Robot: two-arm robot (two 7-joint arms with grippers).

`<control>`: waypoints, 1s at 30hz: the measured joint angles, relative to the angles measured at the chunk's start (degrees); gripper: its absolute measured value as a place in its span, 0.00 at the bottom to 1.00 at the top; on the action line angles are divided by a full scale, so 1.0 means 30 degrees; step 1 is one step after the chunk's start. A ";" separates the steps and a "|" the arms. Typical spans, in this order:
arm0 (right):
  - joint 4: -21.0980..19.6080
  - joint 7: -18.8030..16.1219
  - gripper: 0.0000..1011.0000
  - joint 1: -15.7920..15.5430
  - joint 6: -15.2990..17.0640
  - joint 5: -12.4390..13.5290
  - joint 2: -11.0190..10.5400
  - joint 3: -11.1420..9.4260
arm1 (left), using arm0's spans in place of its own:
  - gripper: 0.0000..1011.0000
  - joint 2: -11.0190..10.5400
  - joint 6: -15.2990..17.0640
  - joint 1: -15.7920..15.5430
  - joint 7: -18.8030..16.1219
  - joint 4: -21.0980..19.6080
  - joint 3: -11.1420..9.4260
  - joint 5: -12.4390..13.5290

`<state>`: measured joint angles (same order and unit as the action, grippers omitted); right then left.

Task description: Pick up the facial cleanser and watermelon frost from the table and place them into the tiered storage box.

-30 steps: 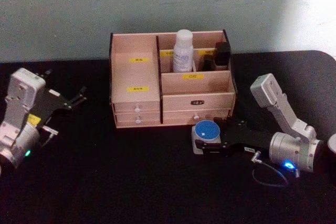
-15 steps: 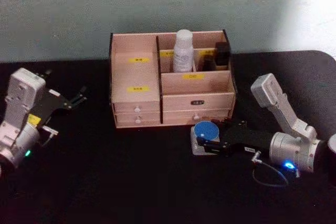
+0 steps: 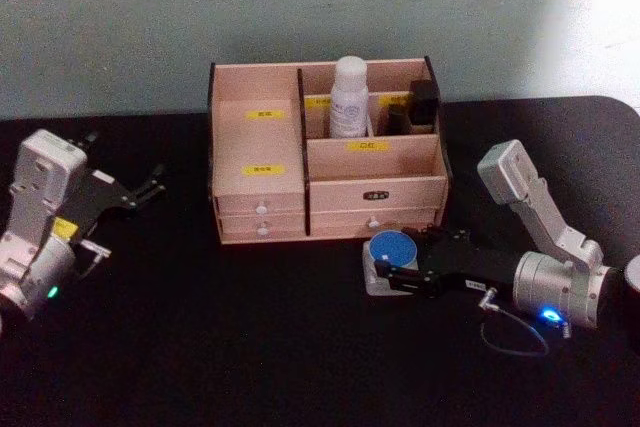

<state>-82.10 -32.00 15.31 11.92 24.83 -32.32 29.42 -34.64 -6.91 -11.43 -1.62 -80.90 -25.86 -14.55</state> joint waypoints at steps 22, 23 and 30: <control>-0.2933 -0.0394 0.71 -0.0405 0.0212 0.1347 -0.1213 -0.0741 | 0.99 -0.0001 0.0000 0.0000 0.0000 0.0000 0.0000 0.0000; -0.3025 -0.0380 0.71 -0.0269 0.0233 0.1421 -0.1205 -0.0749 | 0.99 0.0001 -0.0001 0.0000 -0.0001 0.0000 0.0000 0.0000; -0.2823 -0.0164 0.71 0.0883 0.0305 0.1585 -0.0710 -0.0612 | 0.99 0.0000 0.0000 0.0001 -0.0001 0.0000 0.0000 -0.0001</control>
<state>-90.57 -32.49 17.96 12.83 29.58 -34.45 27.59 -34.65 -6.91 -11.43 -1.62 -80.90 -25.86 -14.55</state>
